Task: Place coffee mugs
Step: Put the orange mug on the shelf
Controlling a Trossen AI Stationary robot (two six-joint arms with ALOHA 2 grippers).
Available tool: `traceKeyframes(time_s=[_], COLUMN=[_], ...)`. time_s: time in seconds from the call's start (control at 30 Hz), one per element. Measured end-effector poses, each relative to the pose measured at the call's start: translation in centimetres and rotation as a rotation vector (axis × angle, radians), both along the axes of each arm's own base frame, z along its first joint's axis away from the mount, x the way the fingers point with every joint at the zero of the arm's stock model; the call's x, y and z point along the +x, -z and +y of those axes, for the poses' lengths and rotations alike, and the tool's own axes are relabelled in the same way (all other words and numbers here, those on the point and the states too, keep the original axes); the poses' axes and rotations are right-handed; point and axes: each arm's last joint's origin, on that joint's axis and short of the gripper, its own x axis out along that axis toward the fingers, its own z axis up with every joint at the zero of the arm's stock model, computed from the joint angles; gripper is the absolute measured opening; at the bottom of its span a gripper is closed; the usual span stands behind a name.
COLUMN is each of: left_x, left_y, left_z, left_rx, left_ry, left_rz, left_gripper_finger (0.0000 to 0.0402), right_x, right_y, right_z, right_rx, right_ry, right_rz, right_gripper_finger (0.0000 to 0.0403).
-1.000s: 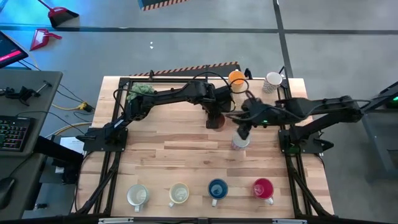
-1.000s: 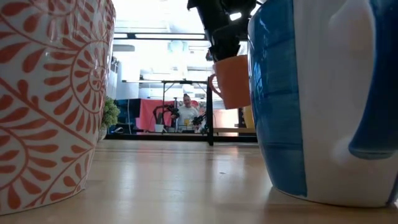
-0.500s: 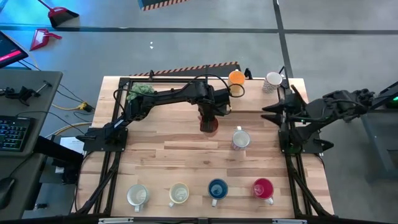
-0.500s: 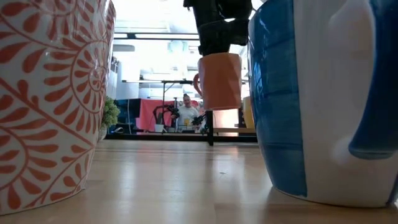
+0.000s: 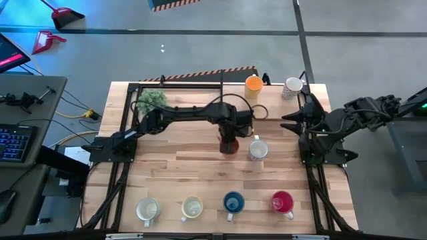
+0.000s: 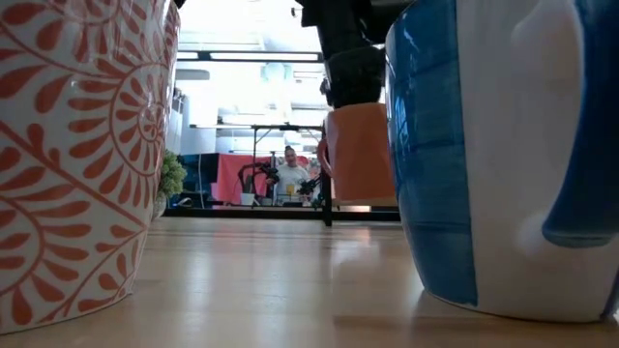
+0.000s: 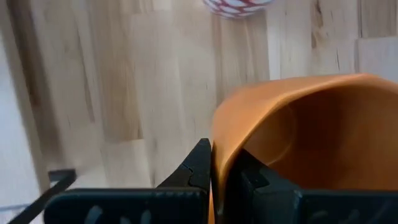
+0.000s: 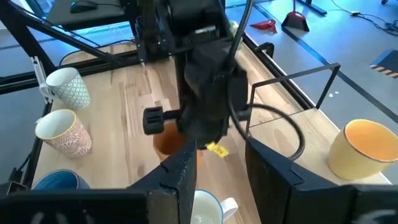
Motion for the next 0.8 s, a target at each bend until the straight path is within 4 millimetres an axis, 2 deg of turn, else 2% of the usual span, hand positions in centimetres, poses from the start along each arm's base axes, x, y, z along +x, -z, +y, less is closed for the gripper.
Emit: traceKeyframes(time_s=[0.3, 0.57, 0.8], left_x=[0.9, 1.5, 1.5], left_y=[2.2, 2.8, 2.8], left_z=[-0.3, -0.3, -0.3], left_rx=[-0.001, -0.006, -0.008], left_ry=[-0.001, -0.025, -0.025], left_rz=[0.02, -0.016, -0.017], left_gripper_finger=[0.001, 0.0013, 0.007], right_x=[0.0, 0.0, 0.0], right_y=[0.0, 0.0, 0.0], right_z=[0.1, 0.1, 0.2], right_rx=[0.019, 0.03, 0.033], right_ry=[-0.017, -0.035, -0.039], right_rz=[0.005, 0.008, 0.008], right_gripper_finger=[0.0116, 0.0116, 0.0116])
